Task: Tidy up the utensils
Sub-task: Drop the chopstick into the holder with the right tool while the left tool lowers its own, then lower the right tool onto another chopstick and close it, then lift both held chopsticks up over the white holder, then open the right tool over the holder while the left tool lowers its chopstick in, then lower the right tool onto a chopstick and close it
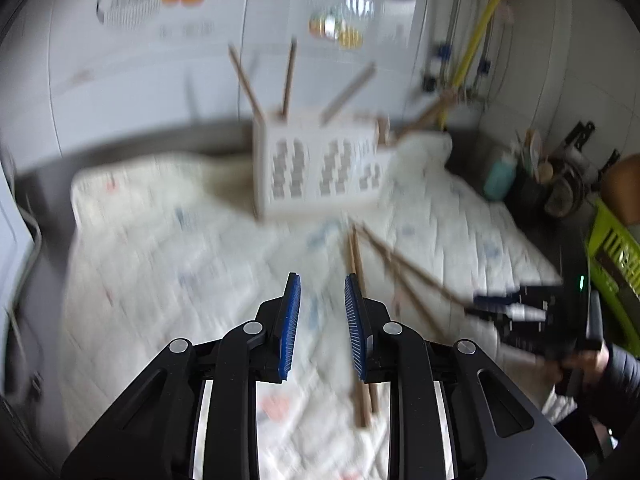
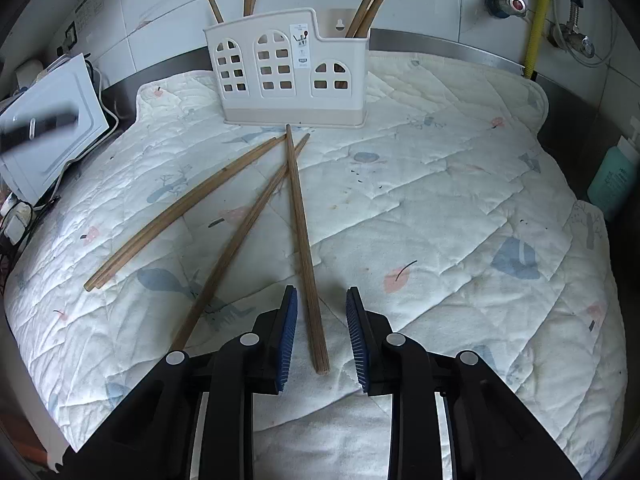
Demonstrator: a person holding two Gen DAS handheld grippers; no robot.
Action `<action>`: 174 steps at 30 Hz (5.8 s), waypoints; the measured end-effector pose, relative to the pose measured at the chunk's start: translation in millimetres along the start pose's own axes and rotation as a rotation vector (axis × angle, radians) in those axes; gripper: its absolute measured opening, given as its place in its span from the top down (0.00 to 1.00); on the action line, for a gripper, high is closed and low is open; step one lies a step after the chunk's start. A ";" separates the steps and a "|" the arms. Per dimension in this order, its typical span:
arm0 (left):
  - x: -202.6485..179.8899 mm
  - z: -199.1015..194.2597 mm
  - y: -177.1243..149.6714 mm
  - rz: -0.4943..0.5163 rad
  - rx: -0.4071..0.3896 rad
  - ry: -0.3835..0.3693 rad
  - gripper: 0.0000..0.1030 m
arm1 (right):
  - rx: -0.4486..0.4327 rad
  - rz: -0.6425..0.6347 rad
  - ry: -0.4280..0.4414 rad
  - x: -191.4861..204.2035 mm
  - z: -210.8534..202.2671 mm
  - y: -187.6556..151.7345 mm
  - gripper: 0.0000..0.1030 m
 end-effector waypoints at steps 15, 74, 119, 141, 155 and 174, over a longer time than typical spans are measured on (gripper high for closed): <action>-19.2 56.1 -51.8 -0.010 0.147 -0.048 0.79 | 0.002 0.012 0.007 2.0 2.4 -0.3 0.80; -22.4 22.2 -37.0 0.001 -0.036 0.069 0.95 | -0.304 -0.034 0.032 0.2 -142.3 48.9 0.94; -0.7 -73.3 128.7 0.090 -0.310 0.101 0.95 | -0.323 -0.004 -0.047 0.5 -106.3 259.4 0.93; 0.6 -74.5 224.9 0.040 -0.439 0.129 0.95 | -0.401 -0.116 -0.054 7.0 -144.6 179.8 0.66; 20.7 -30.0 214.9 0.009 -0.348 0.122 0.94 | -0.263 -0.073 -0.005 17.9 -93.0 95.3 0.66; 13.1 -71.6 171.7 -0.006 -0.384 0.093 0.91 | -0.047 -0.004 0.071 59.9 -21.4 10.3 0.75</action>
Point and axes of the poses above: each gripper's, at about its wrist camera, not at the fingertips, and z roughly the way its jaws point, x to its left, y to its top, the point moved 1 cm from there along z, roughly the way its jaws point, and after that the axes turned 11 degrees about x, right-handed, at the moved point
